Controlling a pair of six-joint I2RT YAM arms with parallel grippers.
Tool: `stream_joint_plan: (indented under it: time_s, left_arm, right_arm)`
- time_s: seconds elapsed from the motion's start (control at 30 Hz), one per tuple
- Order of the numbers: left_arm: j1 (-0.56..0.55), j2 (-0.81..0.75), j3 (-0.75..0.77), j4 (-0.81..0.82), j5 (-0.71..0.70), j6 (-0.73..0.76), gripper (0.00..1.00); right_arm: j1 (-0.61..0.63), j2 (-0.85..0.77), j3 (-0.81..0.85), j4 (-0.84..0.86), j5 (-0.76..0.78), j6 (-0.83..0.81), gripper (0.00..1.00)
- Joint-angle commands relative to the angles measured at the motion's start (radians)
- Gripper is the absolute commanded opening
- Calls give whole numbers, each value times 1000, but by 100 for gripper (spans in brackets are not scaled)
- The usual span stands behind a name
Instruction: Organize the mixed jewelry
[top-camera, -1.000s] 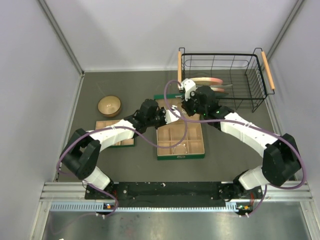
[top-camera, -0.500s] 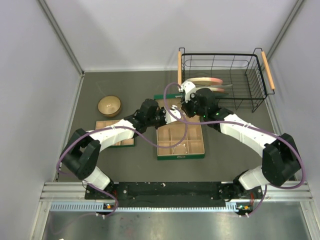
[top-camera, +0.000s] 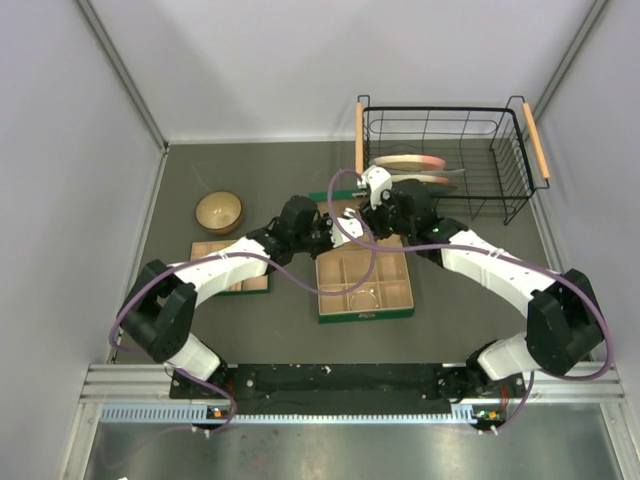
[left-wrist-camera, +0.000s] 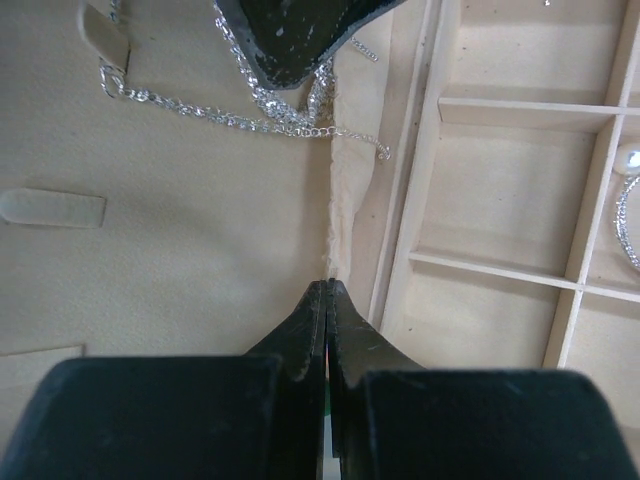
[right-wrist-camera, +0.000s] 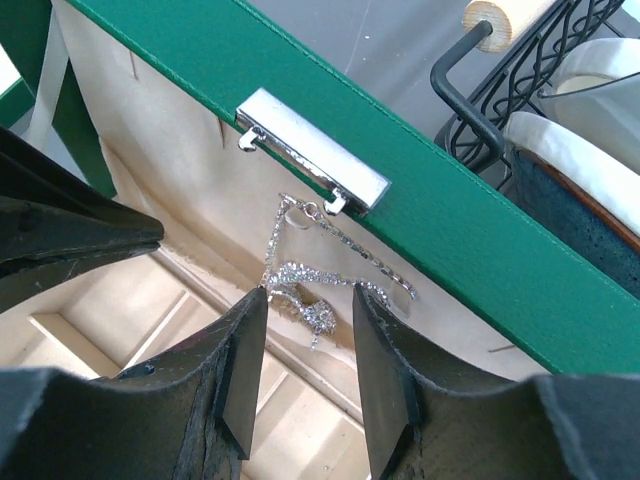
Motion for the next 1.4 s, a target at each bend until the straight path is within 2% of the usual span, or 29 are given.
stream_joint_plan:
  time_s: [0.0, 0.63, 0.7, 0.87, 0.97, 1.17, 1.2, 1.3, 1.37]
  left_arm:
    - [-29, -51, 61, -32, 95, -43, 0]
    - [-26, -35, 75, 0, -42, -60, 1]
    - [-26, -37, 72, 0, -52, -63, 6]
    - [-26, -45, 70, 32, -65, -70, 30]
    - [-26, -48, 61, 40, -69, -70, 40]
    - [-26, -61, 31, 86, -95, -86, 50]
    - [-26, -71, 26, 92, -98, -93, 63]
    - [-26, -92, 15, 103, -100, -103, 78]
    - [-26, -107, 8, 99, -89, -109, 83]
  right_arm:
    - [4, -63, -11, -3, 17, -15, 41]
    - [4, -98, -72, -50, -14, -29, 39]
    - [4, -106, -58, -66, -20, -35, 39]
    - [3, -133, -52, -98, -19, -49, 39]
    - [1, -158, -55, -113, -14, -55, 40]
    - [-26, -204, -63, -141, -38, -63, 41]
    - [-28, -205, -64, -155, -40, -66, 41]
    - [-37, -219, -74, -178, -51, -77, 43]
    - [-49, -239, -87, -196, -68, -84, 44]
